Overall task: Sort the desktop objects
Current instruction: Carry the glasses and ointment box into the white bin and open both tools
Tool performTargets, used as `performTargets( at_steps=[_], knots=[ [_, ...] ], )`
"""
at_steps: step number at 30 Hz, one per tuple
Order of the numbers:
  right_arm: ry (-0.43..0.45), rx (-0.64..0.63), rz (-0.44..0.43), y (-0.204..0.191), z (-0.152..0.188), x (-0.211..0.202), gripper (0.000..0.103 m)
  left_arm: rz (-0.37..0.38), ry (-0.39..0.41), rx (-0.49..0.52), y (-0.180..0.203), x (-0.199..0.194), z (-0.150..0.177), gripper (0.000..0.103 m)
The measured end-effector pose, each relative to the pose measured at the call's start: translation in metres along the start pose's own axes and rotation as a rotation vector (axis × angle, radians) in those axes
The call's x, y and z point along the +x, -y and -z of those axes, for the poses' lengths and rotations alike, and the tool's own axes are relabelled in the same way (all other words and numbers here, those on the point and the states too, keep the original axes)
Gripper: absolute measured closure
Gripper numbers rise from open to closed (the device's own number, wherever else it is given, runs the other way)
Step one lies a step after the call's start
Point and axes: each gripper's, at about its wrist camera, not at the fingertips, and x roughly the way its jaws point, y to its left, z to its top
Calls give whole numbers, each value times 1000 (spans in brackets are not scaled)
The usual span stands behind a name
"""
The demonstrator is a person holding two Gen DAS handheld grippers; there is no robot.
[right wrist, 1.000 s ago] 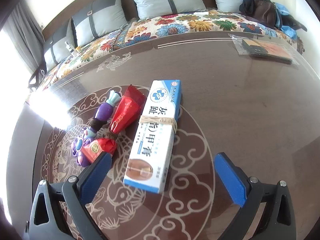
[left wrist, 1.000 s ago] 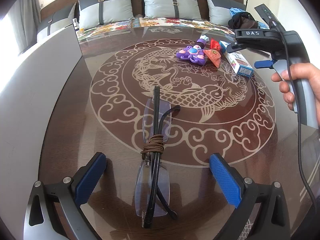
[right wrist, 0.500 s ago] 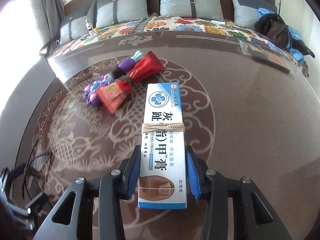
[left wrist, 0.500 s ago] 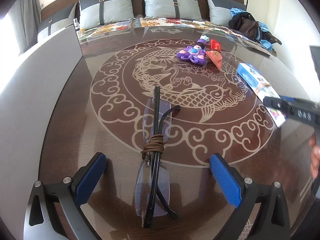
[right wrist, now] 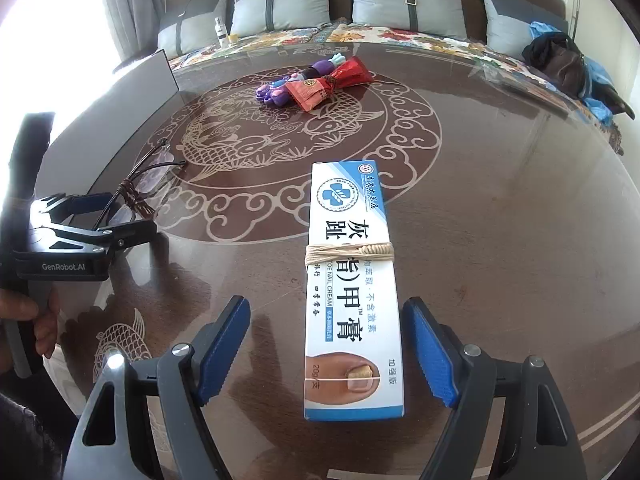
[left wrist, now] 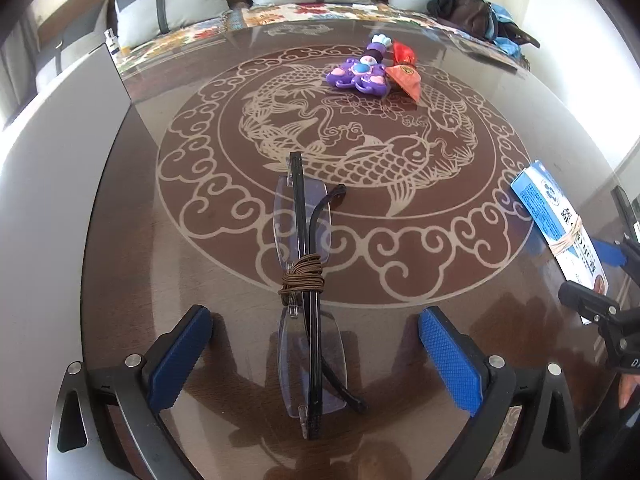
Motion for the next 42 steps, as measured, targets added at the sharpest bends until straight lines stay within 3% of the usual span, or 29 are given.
performTargets(
  at_steps=[2,3,5,6,7,8,17,20,24,30,36,37,38,39,40,41,42],
  knots=[
    [-43,-7,-16,3,-7,4,24,2,-18,-7,-4,-2,-2,6],
    [-63,-14,-21,4,-10,5,24,-5,-3,-14,-5,-4,-3,18],
    [-81,-25,-13,5,-14,7,26,-3,25,-17,-6,-10,-7,70],
    [-91,-29,-8,6,-16,7,43,26,27,-28,-7,-11,-8,83],
    [-95,-42,13,6,-17,6,61,49,41,-42,-8,-15,-7,89],
    [-109,-47,7,6,-19,6,62,56,66,-50,-8,-20,-6,90],
    [-41,-52,-48,-13,-36,-51,62,142,266,-153,-33,-99,12,90],
    [4,-90,-85,-43,-58,-69,62,166,334,-219,-66,-138,19,90],
    [62,-153,-184,-110,-92,-88,62,126,389,-304,-130,-181,32,90],
    [92,-231,-403,-245,-131,-92,62,-23,345,-466,-235,-192,73,90],
    [42,-262,-544,-360,-134,-59,61,-112,230,-577,-283,-168,119,88],
    [26,-264,-550,-372,-131,-49,61,-121,210,-593,-286,-163,125,84],
    [5,-263,-556,-383,-128,-39,61,-129,194,-605,-287,-158,131,72],
    [-27,-258,-564,-390,-125,-26,55,-134,186,-615,-287,-156,136,62],
    [-61,-247,-571,-393,-121,-15,40,-141,188,-620,-287,-156,140,45],
    [-84,-231,-576,-393,-118,-8,35,-152,202,-618,-284,-159,144,33],
    [-86,-210,-576,-387,-115,-5,33,-168,223,-610,-280,-165,148,32]
  ],
)
